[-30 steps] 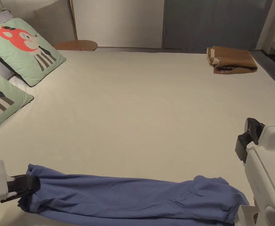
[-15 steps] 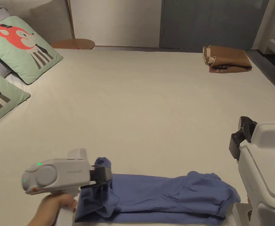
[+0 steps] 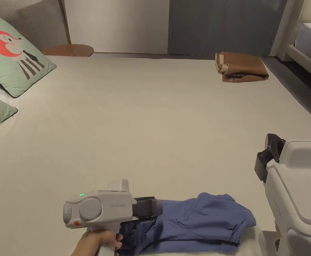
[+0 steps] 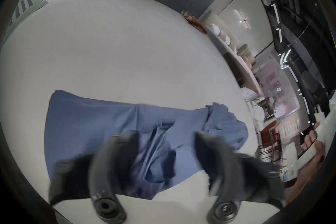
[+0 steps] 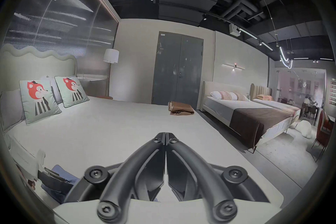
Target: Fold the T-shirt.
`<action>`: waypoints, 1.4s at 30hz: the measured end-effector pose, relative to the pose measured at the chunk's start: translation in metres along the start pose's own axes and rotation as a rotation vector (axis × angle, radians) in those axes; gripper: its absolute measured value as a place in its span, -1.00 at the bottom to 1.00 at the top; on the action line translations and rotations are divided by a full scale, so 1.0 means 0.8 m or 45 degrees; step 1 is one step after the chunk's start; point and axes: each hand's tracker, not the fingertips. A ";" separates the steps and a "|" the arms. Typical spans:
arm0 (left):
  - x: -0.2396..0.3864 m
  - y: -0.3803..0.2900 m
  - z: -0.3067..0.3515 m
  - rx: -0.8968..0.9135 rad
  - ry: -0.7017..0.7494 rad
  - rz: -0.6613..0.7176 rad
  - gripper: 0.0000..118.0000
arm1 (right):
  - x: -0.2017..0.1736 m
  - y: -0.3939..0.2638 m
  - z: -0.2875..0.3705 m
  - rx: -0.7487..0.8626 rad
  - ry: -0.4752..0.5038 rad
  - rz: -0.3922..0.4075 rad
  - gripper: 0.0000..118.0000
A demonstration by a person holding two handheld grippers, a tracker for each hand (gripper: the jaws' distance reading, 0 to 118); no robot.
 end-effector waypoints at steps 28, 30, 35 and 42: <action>-0.032 -0.087 0.010 0.215 0.584 -0.543 -1.00 | -0.002 -0.008 -0.008 -0.040 0.041 -0.040 -0.99; -0.006 -0.098 0.008 0.197 0.548 -0.560 -1.00 | 0.001 -0.009 -0.007 -0.044 0.040 -0.044 -0.99; 0.024 -0.116 -0.029 0.154 0.449 -0.597 -1.00 | 0.013 -0.009 -0.003 -0.047 0.011 -0.043 -0.99; 0.053 -0.128 -0.058 0.131 0.442 -0.664 -1.00 | 0.029 -0.012 0.000 -0.052 -0.033 -0.028 -0.99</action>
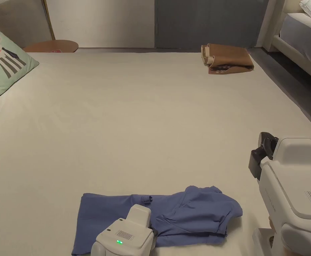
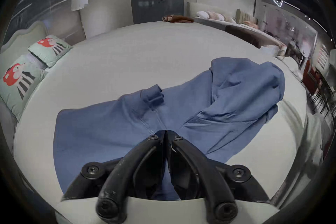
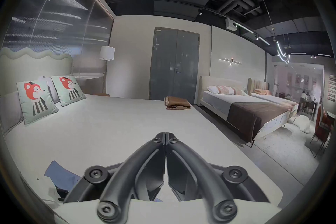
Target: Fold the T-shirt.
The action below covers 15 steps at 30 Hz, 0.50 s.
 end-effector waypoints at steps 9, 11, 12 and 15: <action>-0.105 0.057 0.060 0.036 -0.486 0.447 -1.00 | -0.001 0.001 0.000 -0.003 0.003 -0.006 -0.99; -0.141 0.058 0.072 0.035 -0.553 0.592 -1.00 | -0.006 0.002 -0.001 -0.004 0.009 0.000 -0.99; -0.157 0.057 0.078 0.033 -0.586 0.655 -1.00 | -0.008 0.003 -0.001 -0.003 0.014 0.001 -0.99; -0.213 0.044 0.081 0.011 -0.648 0.856 -0.88 | -0.015 0.003 -0.001 -0.004 0.023 0.001 -0.99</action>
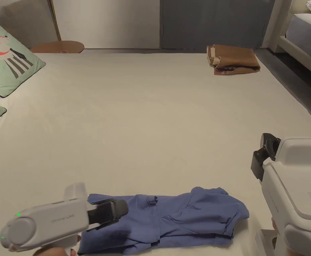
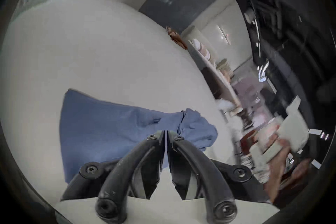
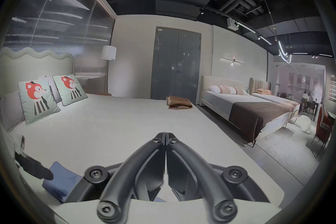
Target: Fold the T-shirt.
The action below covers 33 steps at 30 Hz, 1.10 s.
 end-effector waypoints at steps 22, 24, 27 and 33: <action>-0.127 0.029 -0.029 -0.120 0.099 0.201 0.59 | -0.023 -0.004 -0.011 -0.039 0.039 0.033 -0.99; -0.119 0.031 -0.039 -0.127 0.108 0.195 0.25 | -0.020 -0.005 -0.012 -0.044 0.030 0.032 -0.99; -0.108 0.025 -0.047 -0.161 0.228 0.067 -0.25 | -0.019 -0.006 -0.006 -0.048 0.024 0.027 -0.99; -0.085 0.025 -0.025 -0.121 0.199 0.091 -0.87 | -0.016 -0.007 -0.007 -0.046 0.017 0.018 -0.99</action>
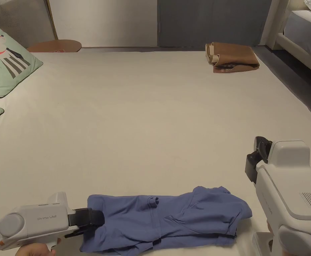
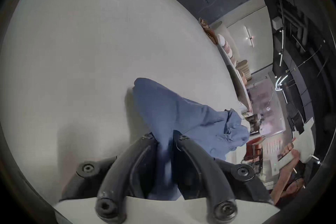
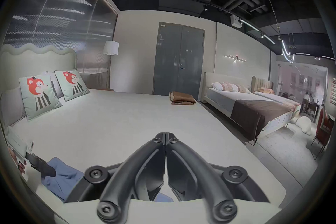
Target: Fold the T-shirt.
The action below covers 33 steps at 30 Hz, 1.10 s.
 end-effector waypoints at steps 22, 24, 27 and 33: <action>0.090 0.027 0.070 0.044 0.225 -0.243 -0.87 | -0.010 0.003 0.004 0.024 0.061 -0.015 -0.99; 0.120 0.025 0.055 0.009 0.205 -0.291 -0.87 | -0.010 0.003 0.004 0.025 0.059 -0.014 -0.99; 0.165 0.015 0.025 -0.026 0.151 -0.358 -0.87 | -0.004 0.001 0.003 0.026 0.054 -0.026 -0.99; 0.226 -0.011 -0.052 -0.139 0.050 -0.374 -0.87 | 0.011 -0.001 0.005 0.020 0.042 -0.026 -0.99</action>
